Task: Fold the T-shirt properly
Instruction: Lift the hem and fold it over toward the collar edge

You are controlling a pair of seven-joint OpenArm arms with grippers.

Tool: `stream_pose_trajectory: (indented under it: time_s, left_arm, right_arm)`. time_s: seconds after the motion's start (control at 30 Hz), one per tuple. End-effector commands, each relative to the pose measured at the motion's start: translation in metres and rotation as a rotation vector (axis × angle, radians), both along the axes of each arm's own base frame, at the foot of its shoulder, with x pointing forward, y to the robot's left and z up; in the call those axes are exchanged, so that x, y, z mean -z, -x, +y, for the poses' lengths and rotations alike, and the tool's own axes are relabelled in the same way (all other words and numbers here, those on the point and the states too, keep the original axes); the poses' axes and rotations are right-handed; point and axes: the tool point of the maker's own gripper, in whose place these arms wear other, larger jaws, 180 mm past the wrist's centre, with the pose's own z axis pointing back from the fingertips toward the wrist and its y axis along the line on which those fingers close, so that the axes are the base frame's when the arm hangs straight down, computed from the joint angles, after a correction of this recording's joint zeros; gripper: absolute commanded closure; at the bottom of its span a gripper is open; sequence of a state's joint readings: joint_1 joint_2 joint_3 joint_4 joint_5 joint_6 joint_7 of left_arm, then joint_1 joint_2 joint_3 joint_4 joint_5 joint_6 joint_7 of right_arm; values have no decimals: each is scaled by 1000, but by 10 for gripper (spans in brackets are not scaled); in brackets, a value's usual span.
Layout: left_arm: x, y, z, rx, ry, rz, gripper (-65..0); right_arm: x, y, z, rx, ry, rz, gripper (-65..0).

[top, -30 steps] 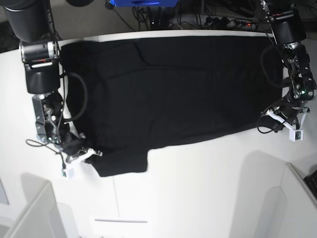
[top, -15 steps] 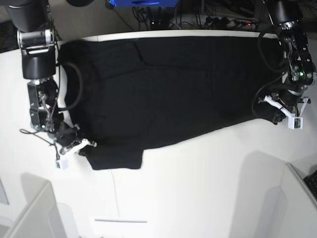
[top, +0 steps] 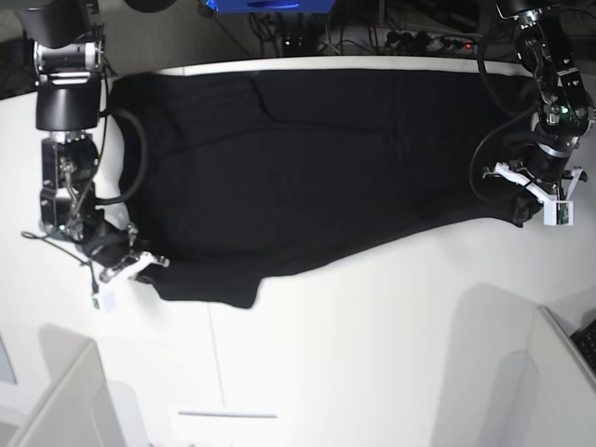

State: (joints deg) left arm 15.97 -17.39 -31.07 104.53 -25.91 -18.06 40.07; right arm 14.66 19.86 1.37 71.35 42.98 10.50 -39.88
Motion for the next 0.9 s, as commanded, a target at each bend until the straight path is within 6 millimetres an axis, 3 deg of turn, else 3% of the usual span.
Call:
stream_pose_trajectory:
  time_s: [0.0,0.23,0.4,0.53,0.87]
  left_arm:
    - [-15,-2,8,-5,-29,-32,0]
    - [-10,8,18,-34,-36,26,0]
    - [-22,12,30,-48,-64,3,0]
    - [-19,23,37,-37,-82,55,0]
    - [-20,42,34,-22,-119,96,0]
  right_arm:
    - [-21,-10,-8,10,3,-62,0]
    - [-28,14,-15,16,6,-60,0]
    - [-30,35,-21,20,14,-41,0]
    - [-35,50,-21,11,26,-38,0]
    - [-50,83,-22,32,20,-12,0]
